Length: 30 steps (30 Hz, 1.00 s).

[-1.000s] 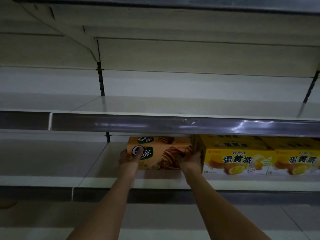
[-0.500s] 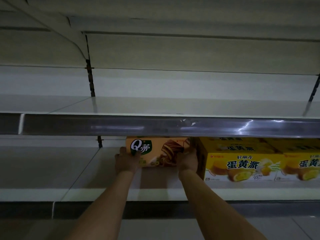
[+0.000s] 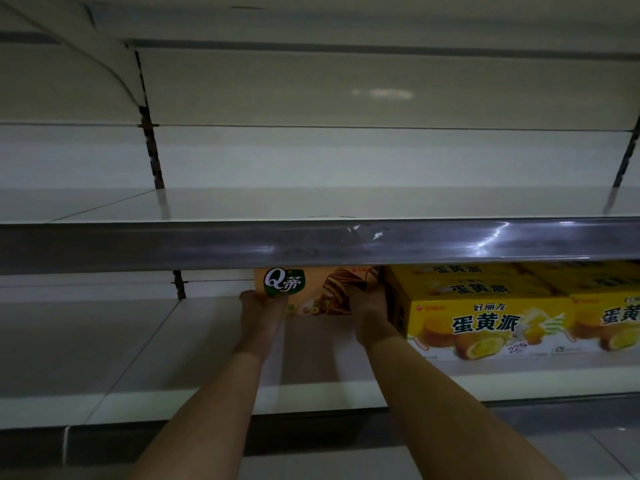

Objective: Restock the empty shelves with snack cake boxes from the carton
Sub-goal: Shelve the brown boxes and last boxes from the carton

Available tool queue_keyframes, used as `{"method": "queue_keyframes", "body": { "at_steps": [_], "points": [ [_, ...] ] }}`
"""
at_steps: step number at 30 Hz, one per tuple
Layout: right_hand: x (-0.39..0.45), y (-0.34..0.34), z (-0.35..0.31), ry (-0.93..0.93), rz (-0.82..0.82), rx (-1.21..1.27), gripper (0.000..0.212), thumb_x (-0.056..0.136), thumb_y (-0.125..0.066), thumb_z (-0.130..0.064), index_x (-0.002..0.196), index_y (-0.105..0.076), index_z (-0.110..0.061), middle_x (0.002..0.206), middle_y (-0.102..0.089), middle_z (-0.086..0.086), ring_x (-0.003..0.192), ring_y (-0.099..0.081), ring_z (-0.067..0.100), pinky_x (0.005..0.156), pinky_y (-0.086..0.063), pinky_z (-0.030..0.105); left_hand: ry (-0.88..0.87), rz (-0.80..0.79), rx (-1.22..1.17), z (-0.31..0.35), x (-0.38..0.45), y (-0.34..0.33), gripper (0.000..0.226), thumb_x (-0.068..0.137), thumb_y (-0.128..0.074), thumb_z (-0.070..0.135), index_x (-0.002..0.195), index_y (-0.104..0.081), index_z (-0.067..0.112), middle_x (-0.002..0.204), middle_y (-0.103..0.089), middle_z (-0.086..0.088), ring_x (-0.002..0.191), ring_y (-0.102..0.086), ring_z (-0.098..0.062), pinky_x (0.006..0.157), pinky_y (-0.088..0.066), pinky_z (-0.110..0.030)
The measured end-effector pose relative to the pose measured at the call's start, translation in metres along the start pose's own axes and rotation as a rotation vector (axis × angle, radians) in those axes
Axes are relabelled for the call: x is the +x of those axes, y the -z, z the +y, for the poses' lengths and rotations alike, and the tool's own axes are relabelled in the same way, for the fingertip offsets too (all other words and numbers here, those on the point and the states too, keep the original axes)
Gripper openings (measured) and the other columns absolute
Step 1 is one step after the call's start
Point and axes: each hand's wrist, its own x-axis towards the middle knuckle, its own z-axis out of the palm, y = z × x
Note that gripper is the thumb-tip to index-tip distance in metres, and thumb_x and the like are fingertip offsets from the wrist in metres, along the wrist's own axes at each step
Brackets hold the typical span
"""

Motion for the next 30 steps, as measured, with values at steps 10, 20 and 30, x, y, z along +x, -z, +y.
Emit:
{"method": "queue_keyframes", "body": {
  "at_steps": [10,20,30],
  "points": [
    [-0.021,0.006,-0.007,0.012,-0.107,-0.236,0.031,0.092,-0.056,-0.015,0.123,-0.052,-0.009,0.111,-0.063,0.002,0.097,-0.057,0.019,0.087,-0.045,0.031,-0.052,-0.144,0.151,0.015,-0.021,0.026,0.042,0.085,-0.061,0.035,0.119,-0.057,0.011,0.120,-0.062,-0.006,0.106,-0.057,-0.024,0.087,-0.045,-0.033],
    [-0.101,0.031,-0.028,-0.106,-0.125,-0.688,0.041,0.096,-0.050,-0.034,0.130,-0.048,-0.010,0.131,-0.052,0.011,0.117,-0.051,0.028,0.096,-0.039,0.034,-0.057,-0.224,0.665,0.030,-0.070,0.058,0.037,0.101,-0.038,0.028,0.130,-0.052,0.009,0.137,-0.051,-0.011,0.122,-0.049,-0.026,0.093,-0.036,-0.025],
    [-0.164,0.145,-0.043,-0.128,0.004,-0.691,0.049,0.096,-0.049,-0.033,0.136,-0.047,-0.006,0.134,-0.053,0.015,0.122,-0.050,0.032,0.101,-0.041,0.038,-0.087,-0.244,0.496,0.028,-0.166,0.018,0.031,0.098,-0.045,0.021,0.122,-0.057,0.006,0.127,-0.058,-0.012,0.114,-0.054,-0.031,0.093,-0.042,-0.032]
  ]
}}
